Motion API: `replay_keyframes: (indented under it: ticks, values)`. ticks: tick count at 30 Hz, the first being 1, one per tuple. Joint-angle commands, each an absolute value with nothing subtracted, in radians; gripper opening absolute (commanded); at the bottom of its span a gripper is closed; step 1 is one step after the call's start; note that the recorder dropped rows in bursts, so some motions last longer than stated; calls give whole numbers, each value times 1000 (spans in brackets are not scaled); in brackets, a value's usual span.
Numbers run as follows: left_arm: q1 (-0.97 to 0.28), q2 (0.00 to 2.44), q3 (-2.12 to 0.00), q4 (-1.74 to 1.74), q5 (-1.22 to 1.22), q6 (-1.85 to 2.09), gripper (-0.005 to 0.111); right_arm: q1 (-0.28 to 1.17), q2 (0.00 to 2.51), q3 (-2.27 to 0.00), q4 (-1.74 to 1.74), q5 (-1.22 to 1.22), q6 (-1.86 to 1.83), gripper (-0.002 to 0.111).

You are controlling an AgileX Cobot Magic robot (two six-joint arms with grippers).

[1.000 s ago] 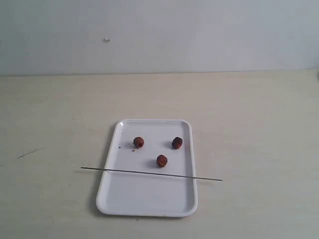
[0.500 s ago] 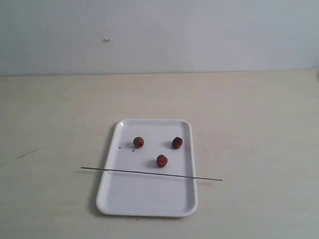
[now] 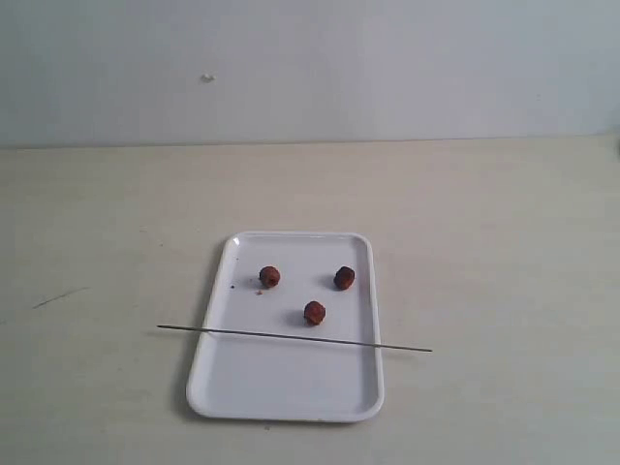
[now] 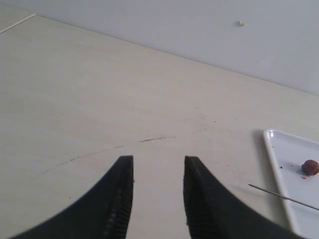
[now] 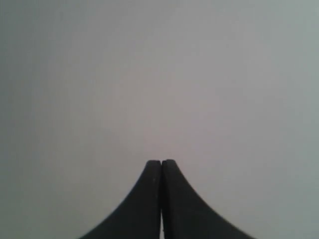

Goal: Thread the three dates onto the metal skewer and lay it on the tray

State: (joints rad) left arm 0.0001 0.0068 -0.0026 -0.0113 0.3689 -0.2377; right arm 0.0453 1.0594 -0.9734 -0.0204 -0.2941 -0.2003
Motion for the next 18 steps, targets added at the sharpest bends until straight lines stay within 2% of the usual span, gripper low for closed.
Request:
replay_keyframes:
  ticks: [1,4,7,18]
  values:
    - [1,0,0,-10,364,-239,35,46,1238,-1171,-216,220,-284,0]
    - [1,0,0,-10,364,-239,35,46,1333,-1233,-269,421,-408,0]
    - [1,0,0,-10,364,-239,35,49,1394,-1247,-255,474,-528,0]
    - [1,0,0,-10,364,-239,35,238,1677,-1311,-31,854,-1025,0]
